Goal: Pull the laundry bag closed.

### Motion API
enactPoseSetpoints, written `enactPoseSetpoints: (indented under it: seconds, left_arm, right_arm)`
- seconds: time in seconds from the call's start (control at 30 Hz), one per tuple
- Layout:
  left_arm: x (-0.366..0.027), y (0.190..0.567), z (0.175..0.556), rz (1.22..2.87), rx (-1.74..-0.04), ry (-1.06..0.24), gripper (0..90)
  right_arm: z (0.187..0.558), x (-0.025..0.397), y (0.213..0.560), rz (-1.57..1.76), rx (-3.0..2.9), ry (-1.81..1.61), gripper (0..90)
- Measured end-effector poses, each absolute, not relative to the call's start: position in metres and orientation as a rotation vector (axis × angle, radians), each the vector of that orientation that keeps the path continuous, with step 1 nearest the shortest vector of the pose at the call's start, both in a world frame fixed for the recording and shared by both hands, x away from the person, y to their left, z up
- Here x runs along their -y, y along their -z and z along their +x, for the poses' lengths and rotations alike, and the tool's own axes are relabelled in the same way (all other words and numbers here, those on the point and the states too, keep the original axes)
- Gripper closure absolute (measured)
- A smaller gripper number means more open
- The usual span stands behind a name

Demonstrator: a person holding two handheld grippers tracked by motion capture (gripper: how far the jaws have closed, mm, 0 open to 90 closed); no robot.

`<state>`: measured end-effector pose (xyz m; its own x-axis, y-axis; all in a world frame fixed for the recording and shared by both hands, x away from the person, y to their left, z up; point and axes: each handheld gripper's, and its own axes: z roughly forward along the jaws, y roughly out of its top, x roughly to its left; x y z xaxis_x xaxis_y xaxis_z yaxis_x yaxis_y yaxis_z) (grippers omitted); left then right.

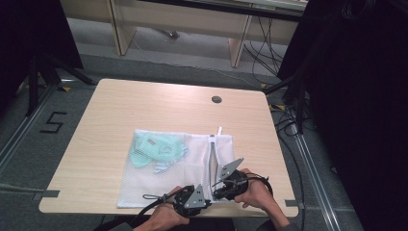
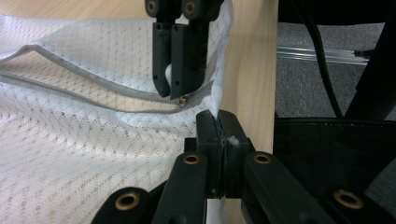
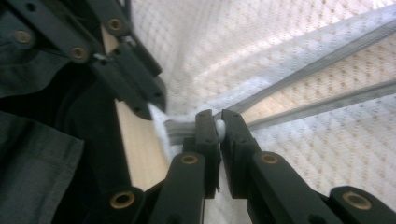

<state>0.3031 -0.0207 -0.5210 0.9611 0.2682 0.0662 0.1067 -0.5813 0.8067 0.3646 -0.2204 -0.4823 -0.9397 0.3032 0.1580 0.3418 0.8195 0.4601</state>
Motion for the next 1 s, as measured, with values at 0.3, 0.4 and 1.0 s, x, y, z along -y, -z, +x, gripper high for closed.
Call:
enactPoseSetpoints:
  seconds: [0.3, 0.4, 1.0]
  left_arm:
    - [0.021, 0.520, 0.302, 2.181, -0.259, -0.226, 88.8]
    - [0.021, 0.520, 0.302, 2.174, -0.264, -0.215, 88.8]
    - [0.020, 0.518, 0.301, 2.191, -0.255, -0.203, 88.8]
  right_arm:
    - [0.373, 0.217, 0.482, -0.469, 2.945, 0.773, 86.2]
    - [0.375, 0.217, 0.482, -0.494, 2.964, 0.785, 86.2]
    - [0.389, 0.213, 0.479, -0.524, 3.014, 0.780, 86.2]
